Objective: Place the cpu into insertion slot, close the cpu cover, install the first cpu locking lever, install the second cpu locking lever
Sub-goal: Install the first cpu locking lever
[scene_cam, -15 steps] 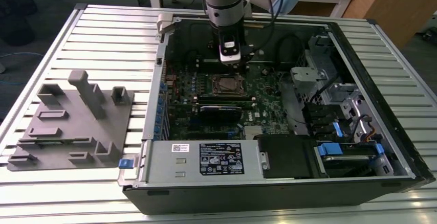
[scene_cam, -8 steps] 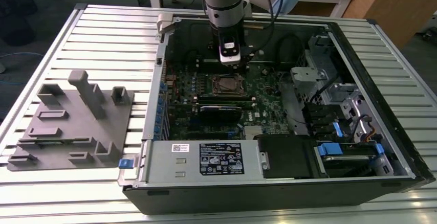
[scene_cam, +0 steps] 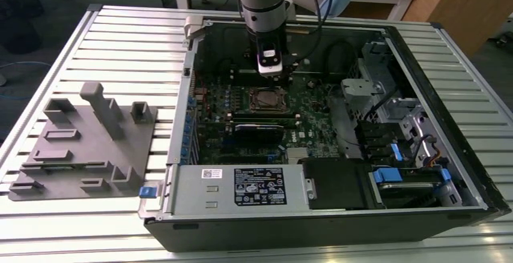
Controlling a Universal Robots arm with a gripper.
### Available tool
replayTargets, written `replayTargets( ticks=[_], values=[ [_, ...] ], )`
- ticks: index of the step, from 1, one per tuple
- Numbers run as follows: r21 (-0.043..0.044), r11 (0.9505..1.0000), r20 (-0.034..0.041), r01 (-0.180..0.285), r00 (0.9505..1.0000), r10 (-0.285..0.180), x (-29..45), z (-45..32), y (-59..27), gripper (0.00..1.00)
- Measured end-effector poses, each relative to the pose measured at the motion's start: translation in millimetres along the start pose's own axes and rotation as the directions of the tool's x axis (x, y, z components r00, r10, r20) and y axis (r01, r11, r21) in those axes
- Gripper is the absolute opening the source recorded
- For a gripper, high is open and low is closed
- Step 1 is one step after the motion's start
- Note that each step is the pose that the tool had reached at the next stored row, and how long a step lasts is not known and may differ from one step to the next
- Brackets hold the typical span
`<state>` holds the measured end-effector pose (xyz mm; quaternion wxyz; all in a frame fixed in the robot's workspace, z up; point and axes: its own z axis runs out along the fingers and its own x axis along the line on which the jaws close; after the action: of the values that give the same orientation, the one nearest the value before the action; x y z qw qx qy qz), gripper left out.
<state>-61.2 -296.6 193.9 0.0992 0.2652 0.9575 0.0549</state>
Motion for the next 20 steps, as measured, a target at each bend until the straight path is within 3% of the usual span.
replayTargets(
  ticks=[20],
  values=[
    [0.0001,1.0000,0.0000,0.000,1.0000,0.000,0.1,0.6,-0.1,0.11]
  ],
)
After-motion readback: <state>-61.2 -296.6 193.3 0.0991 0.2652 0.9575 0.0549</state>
